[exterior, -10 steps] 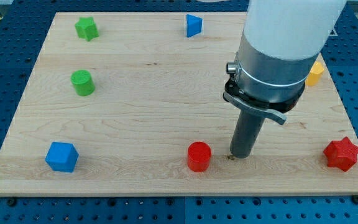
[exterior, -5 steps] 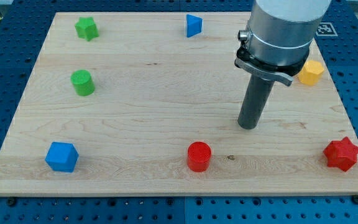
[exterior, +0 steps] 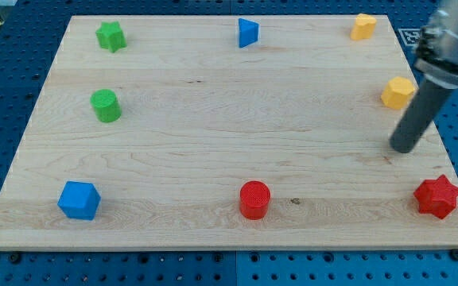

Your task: Move red star slightly to the left

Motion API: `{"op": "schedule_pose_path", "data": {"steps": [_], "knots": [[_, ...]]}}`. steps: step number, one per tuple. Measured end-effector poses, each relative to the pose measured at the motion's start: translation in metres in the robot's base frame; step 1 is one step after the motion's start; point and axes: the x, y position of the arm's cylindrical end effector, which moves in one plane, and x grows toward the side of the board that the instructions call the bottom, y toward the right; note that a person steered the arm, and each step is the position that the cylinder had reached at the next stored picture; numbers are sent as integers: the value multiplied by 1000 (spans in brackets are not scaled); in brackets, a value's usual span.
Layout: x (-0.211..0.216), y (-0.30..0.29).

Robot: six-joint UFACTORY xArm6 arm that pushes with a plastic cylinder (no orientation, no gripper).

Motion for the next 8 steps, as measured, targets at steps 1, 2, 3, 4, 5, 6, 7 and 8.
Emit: {"op": "schedule_pose_path", "data": {"steps": [1,2,3,4,5,6,7,8], "knots": [[1,41],[5,59],[7,59],[24,66],[39,73],[64,75],[83,75],[86,64]]}}
